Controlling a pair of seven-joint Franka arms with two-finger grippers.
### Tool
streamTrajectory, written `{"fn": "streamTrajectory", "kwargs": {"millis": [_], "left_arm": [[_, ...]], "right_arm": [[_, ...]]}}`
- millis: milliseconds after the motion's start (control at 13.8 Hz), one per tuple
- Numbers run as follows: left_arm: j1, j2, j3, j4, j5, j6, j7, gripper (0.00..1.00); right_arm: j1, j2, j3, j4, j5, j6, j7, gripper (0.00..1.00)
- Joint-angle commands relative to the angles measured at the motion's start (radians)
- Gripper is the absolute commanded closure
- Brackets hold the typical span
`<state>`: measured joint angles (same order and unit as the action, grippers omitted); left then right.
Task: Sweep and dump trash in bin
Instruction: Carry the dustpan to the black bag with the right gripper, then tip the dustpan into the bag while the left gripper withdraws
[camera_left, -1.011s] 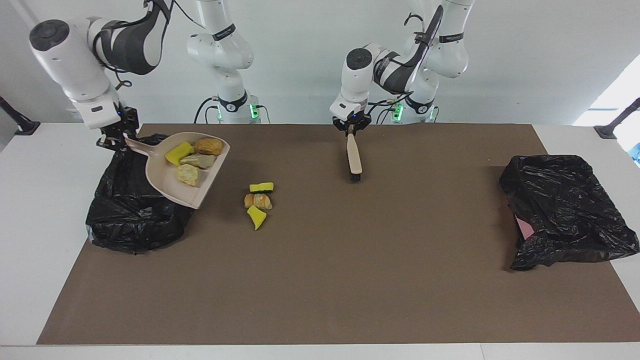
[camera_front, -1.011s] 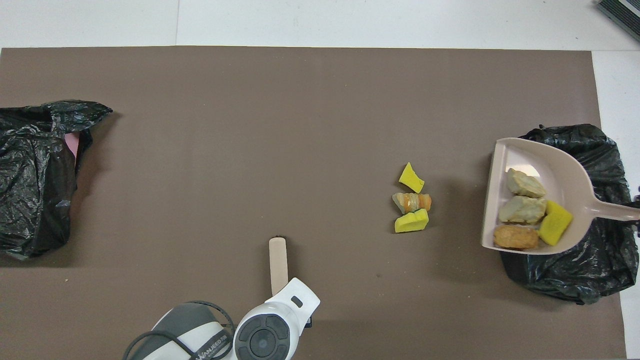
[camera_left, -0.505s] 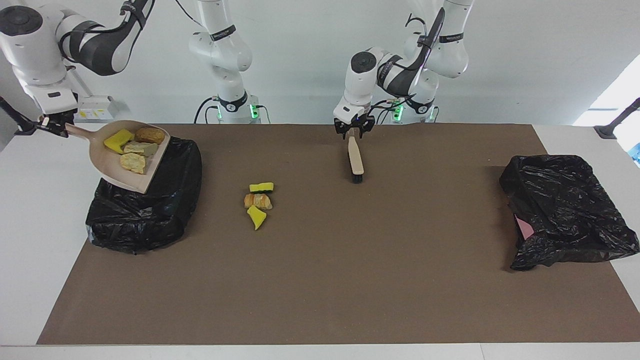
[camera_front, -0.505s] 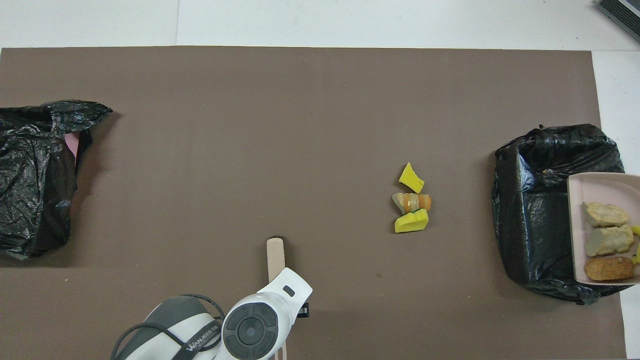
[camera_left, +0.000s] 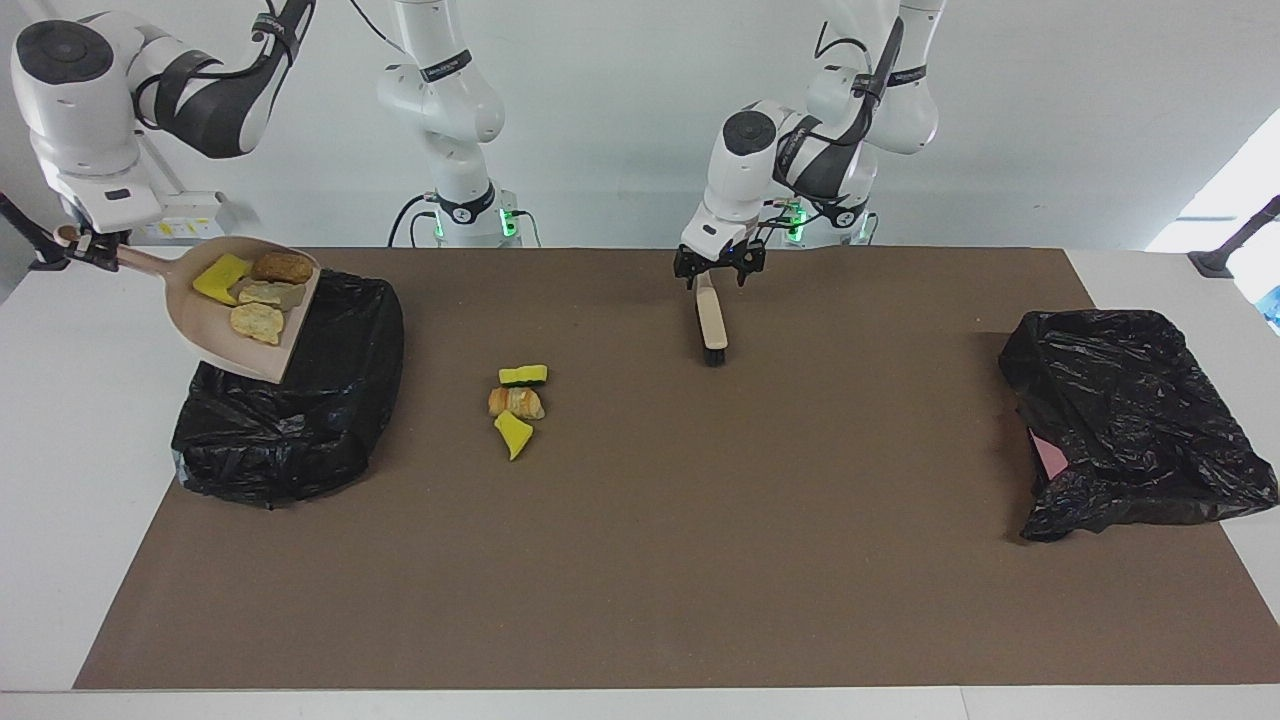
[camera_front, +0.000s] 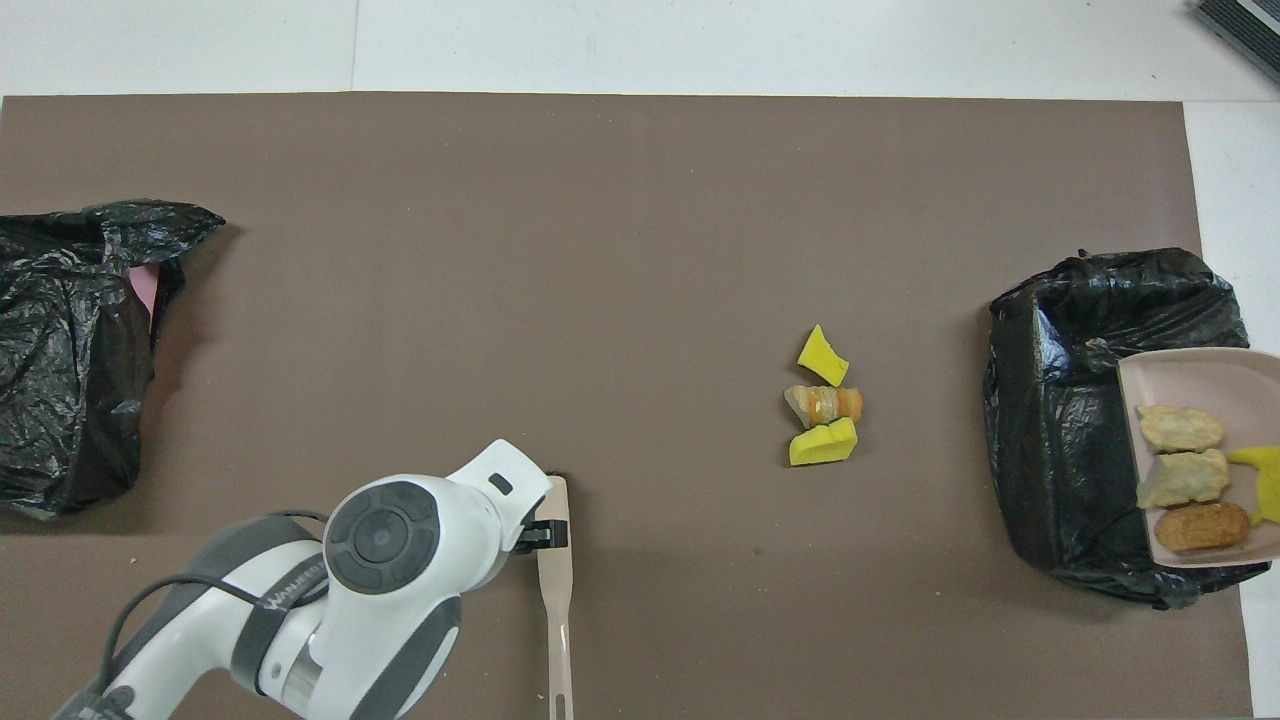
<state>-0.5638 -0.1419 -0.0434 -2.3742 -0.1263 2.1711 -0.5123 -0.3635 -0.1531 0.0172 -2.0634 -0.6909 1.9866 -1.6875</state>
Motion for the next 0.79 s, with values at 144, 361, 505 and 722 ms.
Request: {"fn": "streamTrajectory", "kwargs": {"millis": [144, 361, 505, 722], "left_arm": [[0.226, 0.074, -0.007, 0.165, -0.009, -0.149, 0.325, 0.00], [0.330, 0.074, -0.004, 0.196, 0.002, -0.154, 0.444, 0.00], [0.398, 0.074, -0.003, 0.219, 0.004, -0.155, 0.509, 0.00], [0.488, 0.108, -0.001, 0.304, 0.077, -0.149, 0.628, 0.00]], "right_arm": [[0.058, -0.066, 0.007, -0.070, -0.146, 0.012, 0.075, 1.00], [0.060, -0.069, 0.006, -0.072, -0.220, 0.009, 0.126, 1.00], [0.060, -0.075, 0.007, -0.069, -0.292, -0.002, 0.160, 1.00], [0.118, -0.117, 0.007, -0.072, -0.340, -0.066, 0.161, 1.00]]}}
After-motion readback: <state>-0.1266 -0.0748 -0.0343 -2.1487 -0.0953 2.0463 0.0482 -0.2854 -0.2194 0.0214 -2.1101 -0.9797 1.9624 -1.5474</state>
